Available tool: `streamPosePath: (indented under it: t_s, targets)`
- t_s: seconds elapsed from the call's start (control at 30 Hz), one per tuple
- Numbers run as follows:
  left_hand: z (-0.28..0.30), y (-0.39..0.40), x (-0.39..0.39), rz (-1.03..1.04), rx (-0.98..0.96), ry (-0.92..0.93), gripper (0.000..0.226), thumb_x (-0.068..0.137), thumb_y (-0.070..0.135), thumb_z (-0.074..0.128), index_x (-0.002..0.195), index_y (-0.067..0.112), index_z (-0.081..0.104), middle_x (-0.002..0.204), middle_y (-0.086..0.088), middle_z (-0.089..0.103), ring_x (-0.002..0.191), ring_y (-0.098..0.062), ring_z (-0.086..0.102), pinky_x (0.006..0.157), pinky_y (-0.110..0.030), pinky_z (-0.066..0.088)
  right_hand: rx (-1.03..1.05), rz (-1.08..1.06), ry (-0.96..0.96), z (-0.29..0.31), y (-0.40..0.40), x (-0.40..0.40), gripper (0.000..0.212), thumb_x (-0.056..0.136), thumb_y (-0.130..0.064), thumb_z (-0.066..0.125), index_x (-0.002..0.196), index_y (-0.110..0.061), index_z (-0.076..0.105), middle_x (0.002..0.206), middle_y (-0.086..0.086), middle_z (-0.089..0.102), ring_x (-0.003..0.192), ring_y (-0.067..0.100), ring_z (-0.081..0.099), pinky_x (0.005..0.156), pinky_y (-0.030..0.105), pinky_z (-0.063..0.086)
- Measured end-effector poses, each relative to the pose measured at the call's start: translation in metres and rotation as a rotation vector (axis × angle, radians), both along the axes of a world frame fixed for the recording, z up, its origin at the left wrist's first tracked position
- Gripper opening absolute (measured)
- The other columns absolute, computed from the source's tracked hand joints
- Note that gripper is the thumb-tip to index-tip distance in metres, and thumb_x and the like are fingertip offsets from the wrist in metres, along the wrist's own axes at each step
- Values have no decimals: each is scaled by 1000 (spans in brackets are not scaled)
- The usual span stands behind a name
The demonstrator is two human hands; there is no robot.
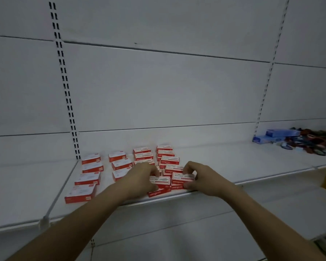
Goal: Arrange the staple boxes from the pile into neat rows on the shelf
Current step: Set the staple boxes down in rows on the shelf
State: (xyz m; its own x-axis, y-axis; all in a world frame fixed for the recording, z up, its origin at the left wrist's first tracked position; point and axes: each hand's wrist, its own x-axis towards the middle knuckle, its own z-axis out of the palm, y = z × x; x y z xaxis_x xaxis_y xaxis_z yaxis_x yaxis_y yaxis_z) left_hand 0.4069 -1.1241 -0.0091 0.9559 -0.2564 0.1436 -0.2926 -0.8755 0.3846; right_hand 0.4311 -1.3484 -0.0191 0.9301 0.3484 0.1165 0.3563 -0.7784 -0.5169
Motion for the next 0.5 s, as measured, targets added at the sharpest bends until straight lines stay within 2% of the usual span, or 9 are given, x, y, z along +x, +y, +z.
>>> streamPosePath:
  t_s: [0.1,0.23,0.3,0.4,0.5]
  targets:
    - [-4,-8,-10,77,4,-18,40,87,25,67,127,24,59,129,3,57,109,-12,55,84,-17,40,62,56,-20,-5,-1,2,24,83,-23,70,94,-26,49,118,-4,57,98,11,57,78,20,51]
    - [-5,-10,-18,119,22,-31,43,89,25,63,132,22,56,134,0,52,119,-15,48,95,-23,35,85,93,-23,-7,-7,1,26,83,-21,70,100,-23,50,116,-4,54,101,12,56,84,29,54]
    - [-2,-10,-19,103,53,-51,44,89,30,63,131,24,55,134,2,52,119,-14,46,95,-23,32,66,109,-15,-6,-8,2,26,84,-29,69,101,-27,50,117,-5,51,101,11,56,81,24,53]
    - [7,-2,-16,120,33,-86,46,88,38,63,133,30,52,141,6,46,128,-13,40,104,-31,34,47,29,-129,2,-9,7,23,86,-47,62,100,-32,54,114,-11,47,97,7,53,76,20,46]
    - [24,20,-8,140,2,-149,40,89,40,60,128,33,54,140,7,46,130,-14,37,107,-39,34,139,-70,-291,21,0,17,18,89,-46,57,94,-30,57,107,-10,52,86,5,54,72,22,43]
